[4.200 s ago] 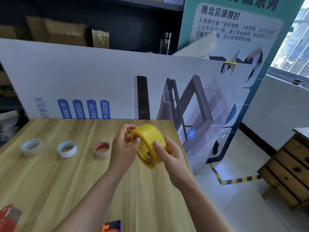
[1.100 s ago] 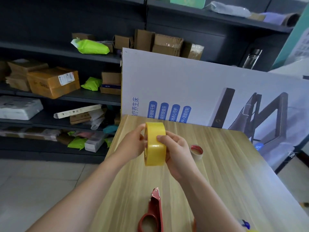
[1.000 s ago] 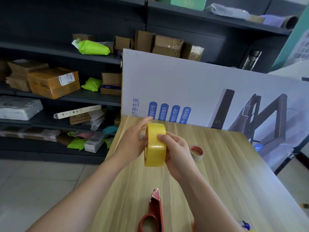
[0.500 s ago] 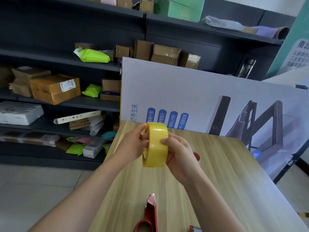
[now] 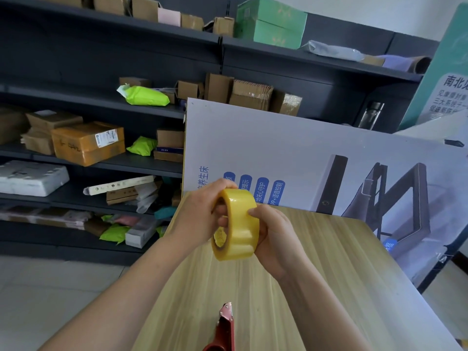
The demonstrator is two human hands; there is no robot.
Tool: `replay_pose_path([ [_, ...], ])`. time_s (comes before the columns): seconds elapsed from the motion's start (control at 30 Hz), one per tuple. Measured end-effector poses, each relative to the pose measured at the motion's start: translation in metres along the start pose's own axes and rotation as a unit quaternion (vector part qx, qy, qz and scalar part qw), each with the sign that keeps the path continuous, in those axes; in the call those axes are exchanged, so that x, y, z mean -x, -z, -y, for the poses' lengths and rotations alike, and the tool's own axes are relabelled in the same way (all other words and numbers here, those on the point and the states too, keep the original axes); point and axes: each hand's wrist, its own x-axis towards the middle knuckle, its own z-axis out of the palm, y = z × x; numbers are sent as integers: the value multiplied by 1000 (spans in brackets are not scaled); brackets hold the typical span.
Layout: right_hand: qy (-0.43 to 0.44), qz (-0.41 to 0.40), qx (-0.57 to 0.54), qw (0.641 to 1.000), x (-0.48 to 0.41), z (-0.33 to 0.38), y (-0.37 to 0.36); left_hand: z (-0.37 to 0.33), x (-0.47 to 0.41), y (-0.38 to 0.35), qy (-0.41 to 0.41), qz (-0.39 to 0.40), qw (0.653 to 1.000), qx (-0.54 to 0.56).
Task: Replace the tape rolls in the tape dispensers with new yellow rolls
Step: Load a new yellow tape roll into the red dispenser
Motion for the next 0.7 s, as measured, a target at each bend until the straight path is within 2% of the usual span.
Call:
replay_pose_path([
  [0.17, 12, 22, 24, 999, -1, 2, 0, 0, -1, 1, 98, 14, 993, 65],
  [0.3, 16, -6, 41, 999, -1, 4, -1, -4, -4, 2, 177, 54, 978, 99],
  [0.7, 44, 19, 32, 998, 1, 8, -2, -6, -9, -1, 278, 93, 939, 178],
])
